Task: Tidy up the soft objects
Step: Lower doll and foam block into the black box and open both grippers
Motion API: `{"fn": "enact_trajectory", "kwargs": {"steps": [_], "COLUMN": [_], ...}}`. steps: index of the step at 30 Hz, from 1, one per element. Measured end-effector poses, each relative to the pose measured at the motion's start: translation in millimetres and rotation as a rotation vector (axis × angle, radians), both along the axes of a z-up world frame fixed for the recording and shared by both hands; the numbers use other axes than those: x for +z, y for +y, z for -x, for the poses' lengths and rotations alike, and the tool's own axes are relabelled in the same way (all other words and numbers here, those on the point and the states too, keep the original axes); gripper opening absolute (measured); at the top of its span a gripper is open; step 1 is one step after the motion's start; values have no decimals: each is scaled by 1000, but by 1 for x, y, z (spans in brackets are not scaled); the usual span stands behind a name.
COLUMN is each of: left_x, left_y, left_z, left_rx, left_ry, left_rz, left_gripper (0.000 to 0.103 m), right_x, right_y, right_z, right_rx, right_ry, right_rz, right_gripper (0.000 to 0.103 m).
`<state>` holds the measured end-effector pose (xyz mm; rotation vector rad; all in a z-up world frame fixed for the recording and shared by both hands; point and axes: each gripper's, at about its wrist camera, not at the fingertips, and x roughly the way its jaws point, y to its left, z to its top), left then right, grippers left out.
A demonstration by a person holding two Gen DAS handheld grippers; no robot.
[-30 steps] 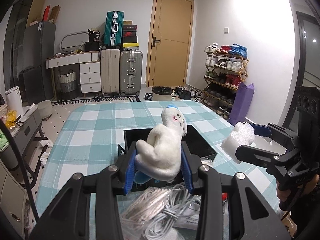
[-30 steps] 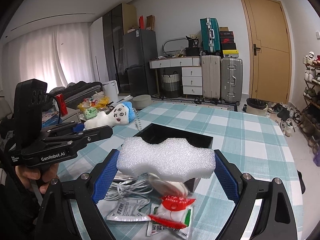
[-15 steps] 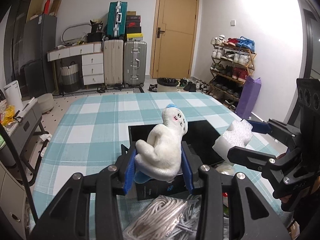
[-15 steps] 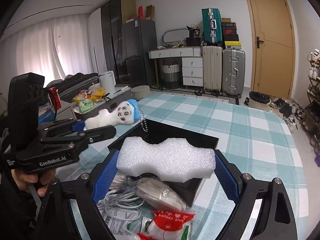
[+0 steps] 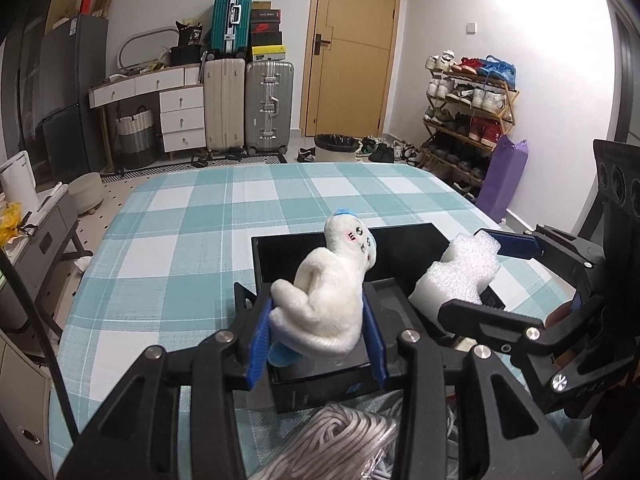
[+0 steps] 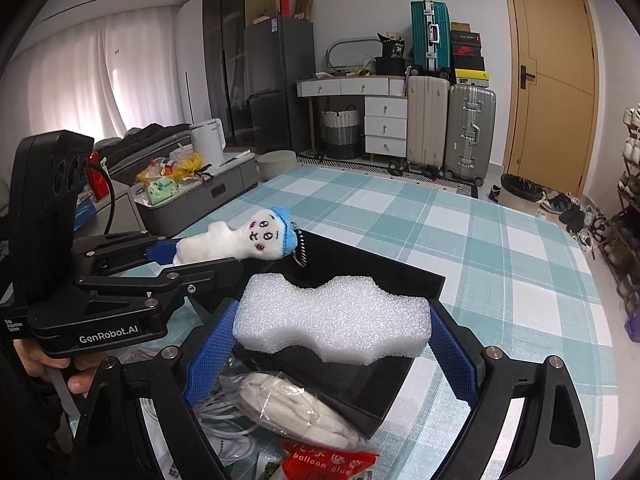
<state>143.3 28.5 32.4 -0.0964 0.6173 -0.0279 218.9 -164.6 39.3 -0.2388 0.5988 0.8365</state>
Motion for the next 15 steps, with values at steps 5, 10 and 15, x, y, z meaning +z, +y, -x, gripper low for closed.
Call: {"fn": "enact_trajectory", "kwargs": {"steps": [5,10,15], "left_x": [-5,-11,-12], "left_y": [-1,-5,-11], "left_z": [-6,-11,-11], "left_rx": [-5,-28,-35], "left_ry": [40,66,70], "left_rz": [-12,-23,-57], "left_gripper": [42,42,47], "right_x": [-4,-7,-12], "right_y": [6,9,11], "right_z": [-4,-8,-14], "right_rx": [11,17,19], "right_ry": [6,6,15], "right_rz": [14,23,38], "right_gripper": [92,92,92]}}
